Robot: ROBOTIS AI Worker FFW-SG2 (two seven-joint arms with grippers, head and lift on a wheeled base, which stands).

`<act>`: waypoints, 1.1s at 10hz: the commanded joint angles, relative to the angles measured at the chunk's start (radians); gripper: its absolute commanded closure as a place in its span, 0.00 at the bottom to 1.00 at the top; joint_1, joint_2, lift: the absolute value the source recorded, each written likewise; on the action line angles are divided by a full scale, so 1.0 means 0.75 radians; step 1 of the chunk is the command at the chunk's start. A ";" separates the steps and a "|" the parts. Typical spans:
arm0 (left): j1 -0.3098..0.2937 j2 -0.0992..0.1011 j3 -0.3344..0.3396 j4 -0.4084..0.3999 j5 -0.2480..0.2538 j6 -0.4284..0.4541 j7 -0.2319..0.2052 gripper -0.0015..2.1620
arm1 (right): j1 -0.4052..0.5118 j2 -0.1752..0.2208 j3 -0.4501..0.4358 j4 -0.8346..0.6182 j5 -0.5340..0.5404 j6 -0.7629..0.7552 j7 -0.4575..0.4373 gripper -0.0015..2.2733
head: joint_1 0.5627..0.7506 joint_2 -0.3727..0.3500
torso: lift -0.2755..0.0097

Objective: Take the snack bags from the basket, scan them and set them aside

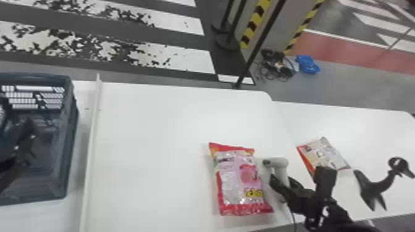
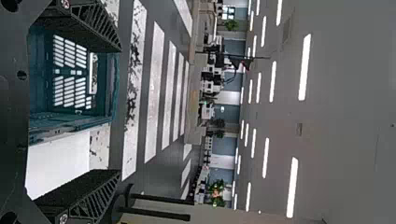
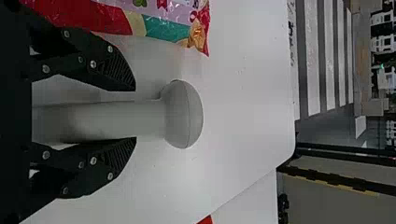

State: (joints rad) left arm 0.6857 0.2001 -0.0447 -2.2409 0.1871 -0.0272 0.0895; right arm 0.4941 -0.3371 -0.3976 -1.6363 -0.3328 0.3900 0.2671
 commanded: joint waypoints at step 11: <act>0.008 -0.005 -0.002 0.012 0.014 -0.059 -0.001 0.03 | 0.253 0.194 -0.073 -0.534 -0.111 0.166 -0.037 0.93 | 0.70 0.08 | 0.70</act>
State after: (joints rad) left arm 0.6911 0.1963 -0.0449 -2.2323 0.1972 -0.0669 0.0895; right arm 0.6830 -0.1937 -0.4562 -2.0375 -0.4167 0.5172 0.2393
